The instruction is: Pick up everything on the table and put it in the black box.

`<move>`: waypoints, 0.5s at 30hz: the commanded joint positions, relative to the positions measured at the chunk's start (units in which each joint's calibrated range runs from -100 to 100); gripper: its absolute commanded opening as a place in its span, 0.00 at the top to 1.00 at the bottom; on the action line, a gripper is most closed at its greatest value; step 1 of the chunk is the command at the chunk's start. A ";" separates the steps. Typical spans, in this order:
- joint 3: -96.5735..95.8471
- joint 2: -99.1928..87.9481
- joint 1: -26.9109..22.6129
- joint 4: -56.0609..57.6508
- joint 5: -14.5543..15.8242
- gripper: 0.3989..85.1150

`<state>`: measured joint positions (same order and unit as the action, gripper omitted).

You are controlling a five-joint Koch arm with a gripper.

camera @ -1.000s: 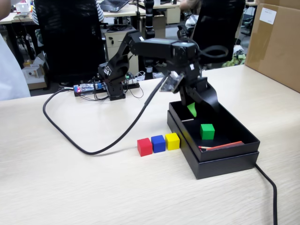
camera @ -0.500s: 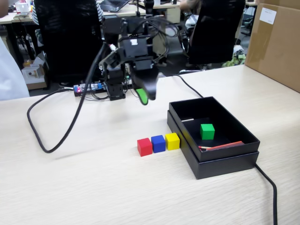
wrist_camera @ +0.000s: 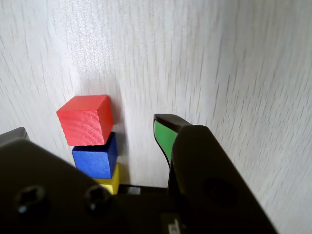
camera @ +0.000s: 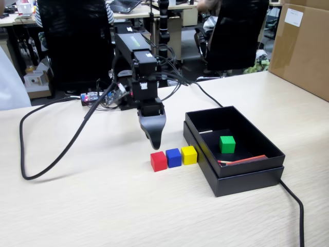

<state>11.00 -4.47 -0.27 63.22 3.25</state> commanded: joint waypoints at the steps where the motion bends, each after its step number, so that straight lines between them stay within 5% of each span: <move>1: 8.04 3.83 0.29 0.15 -0.05 0.42; 15: 18.37 20.13 -0.20 0.15 0.00 0.48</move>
<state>24.60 16.38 -0.37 63.14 3.35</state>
